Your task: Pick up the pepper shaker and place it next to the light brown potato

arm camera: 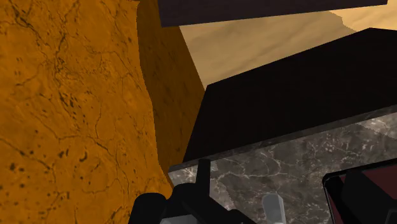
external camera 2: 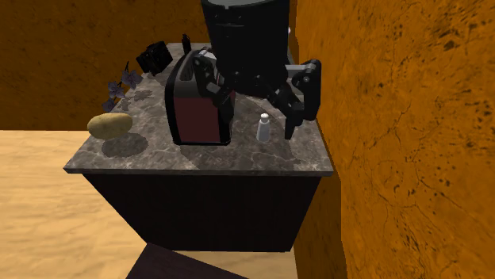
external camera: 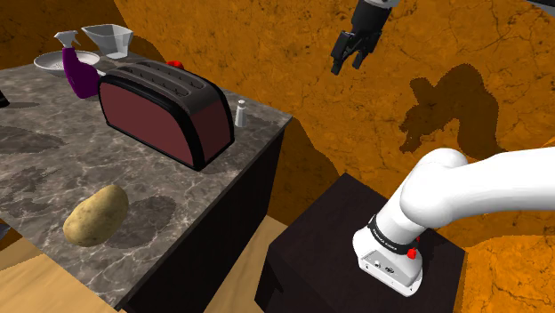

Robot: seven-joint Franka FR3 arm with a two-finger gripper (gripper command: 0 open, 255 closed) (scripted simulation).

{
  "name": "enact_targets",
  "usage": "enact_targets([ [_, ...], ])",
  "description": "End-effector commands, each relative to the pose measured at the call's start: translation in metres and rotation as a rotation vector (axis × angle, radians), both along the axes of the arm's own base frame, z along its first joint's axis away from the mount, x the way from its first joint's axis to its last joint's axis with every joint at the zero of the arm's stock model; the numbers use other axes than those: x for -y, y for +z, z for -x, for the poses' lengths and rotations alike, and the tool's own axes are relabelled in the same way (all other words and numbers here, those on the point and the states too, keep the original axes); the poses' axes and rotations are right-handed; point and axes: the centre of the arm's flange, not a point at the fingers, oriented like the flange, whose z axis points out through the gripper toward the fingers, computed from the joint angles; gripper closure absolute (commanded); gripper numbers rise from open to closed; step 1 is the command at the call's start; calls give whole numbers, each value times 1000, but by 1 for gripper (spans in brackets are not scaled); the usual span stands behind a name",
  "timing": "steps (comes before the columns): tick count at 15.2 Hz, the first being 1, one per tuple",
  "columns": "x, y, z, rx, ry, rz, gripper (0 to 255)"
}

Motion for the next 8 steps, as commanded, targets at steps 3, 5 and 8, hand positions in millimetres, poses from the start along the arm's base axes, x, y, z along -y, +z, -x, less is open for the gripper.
enact_targets([
  [3, -1, -15, -22, -2, 3, -6, 0],
  [5, -3, -29, -44, -5, 5, -13, 0],
  [8, -5, -51, -77, -8, 9, -22, 0],
])
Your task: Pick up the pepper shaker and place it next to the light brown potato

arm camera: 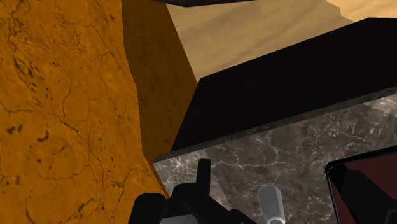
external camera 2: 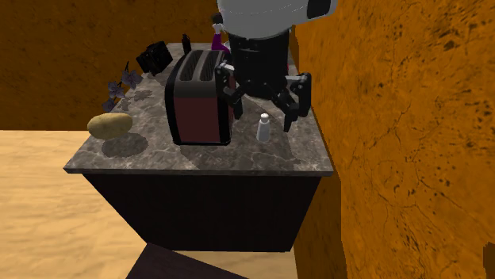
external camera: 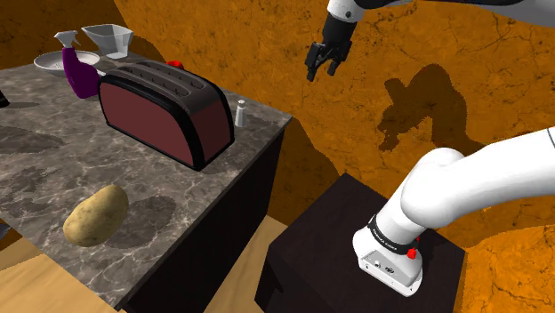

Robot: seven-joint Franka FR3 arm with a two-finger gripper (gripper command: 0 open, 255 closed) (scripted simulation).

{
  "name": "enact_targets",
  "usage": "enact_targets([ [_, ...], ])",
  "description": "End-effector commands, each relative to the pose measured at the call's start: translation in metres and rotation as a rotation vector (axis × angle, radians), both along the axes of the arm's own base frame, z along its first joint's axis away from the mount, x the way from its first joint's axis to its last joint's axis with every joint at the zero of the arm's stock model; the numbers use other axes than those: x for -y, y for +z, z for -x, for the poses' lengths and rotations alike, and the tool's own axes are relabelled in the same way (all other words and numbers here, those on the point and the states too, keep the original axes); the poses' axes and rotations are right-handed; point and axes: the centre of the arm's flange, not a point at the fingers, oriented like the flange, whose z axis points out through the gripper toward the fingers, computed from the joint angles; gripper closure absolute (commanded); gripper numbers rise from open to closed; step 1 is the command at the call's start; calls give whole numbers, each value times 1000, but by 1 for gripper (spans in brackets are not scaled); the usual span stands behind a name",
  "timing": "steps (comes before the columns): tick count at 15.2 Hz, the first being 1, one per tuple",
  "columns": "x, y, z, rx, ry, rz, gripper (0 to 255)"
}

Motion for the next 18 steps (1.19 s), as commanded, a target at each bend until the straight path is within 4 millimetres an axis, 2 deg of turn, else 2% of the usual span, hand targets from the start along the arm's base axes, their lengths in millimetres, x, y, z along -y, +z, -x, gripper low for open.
enact_targets([
  [1, -2, -16, -22, -1, 2, -6, 0],
  [18, -24, -142, -207, -22, 24, -60, 0],
])
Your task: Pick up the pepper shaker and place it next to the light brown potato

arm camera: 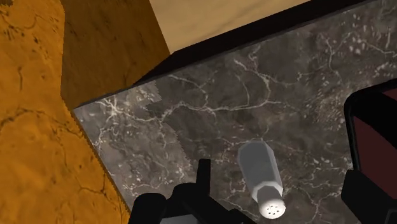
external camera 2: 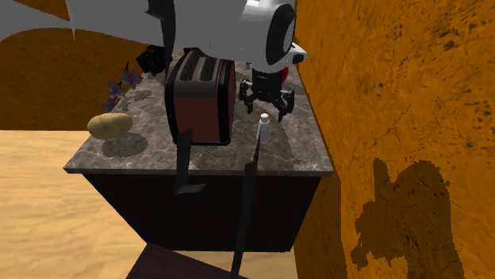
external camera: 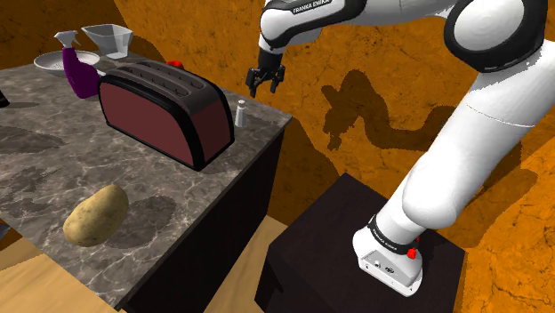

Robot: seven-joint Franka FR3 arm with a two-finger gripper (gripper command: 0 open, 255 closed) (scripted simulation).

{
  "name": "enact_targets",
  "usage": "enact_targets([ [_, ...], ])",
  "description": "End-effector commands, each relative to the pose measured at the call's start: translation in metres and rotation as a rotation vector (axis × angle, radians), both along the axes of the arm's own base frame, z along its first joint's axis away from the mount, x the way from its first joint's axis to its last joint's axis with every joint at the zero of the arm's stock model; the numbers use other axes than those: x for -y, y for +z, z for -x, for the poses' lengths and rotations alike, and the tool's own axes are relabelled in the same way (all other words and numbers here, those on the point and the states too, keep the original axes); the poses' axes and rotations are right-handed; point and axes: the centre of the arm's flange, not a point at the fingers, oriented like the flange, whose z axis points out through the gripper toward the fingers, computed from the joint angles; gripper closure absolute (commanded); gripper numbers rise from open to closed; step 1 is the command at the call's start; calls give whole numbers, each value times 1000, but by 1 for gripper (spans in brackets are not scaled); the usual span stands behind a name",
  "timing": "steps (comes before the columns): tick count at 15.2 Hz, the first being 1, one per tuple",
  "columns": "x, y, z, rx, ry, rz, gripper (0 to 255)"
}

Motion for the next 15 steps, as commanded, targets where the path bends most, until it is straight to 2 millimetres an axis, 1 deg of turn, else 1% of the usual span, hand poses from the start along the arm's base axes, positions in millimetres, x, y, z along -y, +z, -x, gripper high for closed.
enact_targets([
  [1, -2, -17, -22, -2, 3, -6, 0],
  [7, -12, -61, -85, -9, 10, -25, 0],
  [15, -13, -101, -89, -9, 10, -25, 0],
])
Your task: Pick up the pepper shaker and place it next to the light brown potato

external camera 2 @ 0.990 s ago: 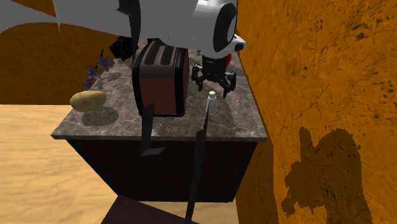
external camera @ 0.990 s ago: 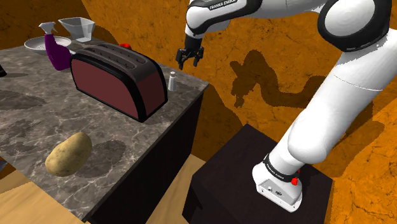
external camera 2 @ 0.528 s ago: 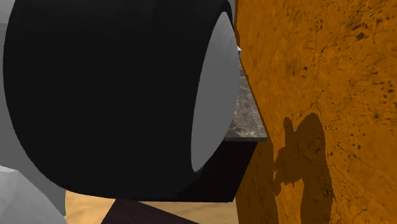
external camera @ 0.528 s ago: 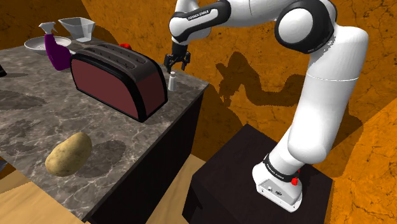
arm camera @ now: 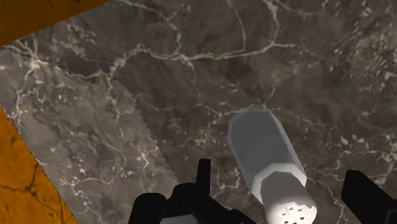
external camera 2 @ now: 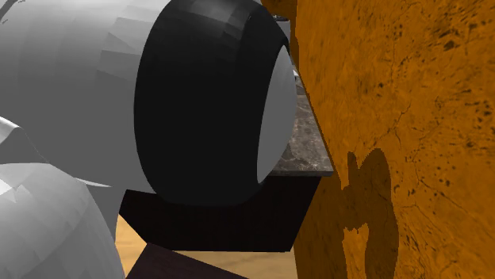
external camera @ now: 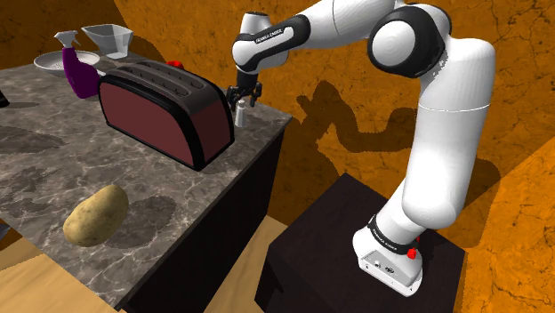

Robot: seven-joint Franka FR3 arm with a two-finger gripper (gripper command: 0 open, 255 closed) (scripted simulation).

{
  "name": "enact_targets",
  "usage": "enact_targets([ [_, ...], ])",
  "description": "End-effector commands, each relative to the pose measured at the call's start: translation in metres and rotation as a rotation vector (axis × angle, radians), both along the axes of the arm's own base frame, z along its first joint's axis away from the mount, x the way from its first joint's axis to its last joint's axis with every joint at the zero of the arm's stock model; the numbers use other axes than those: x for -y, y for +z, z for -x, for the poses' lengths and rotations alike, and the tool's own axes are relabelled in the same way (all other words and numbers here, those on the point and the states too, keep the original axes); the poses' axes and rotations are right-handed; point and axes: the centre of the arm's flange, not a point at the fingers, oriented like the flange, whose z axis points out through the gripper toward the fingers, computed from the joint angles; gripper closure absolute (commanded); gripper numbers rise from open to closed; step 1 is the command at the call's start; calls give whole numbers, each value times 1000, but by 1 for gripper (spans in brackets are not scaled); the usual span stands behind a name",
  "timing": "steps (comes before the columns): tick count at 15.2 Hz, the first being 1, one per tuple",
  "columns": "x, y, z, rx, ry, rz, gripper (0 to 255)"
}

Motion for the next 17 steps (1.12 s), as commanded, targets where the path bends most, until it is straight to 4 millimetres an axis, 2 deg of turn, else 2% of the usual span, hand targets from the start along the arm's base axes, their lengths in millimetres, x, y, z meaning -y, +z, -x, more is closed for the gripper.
enact_targets([
  [1, 0, -5, -1, 0, 0, 0, 0],
  [8, -1, -5, -1, 0, 0, 0, 0],
  [9, -1, -5, -1, 0, 0, 0, 255],
  [17, 0, -5, -1, 0, 0, 0, 255],
])
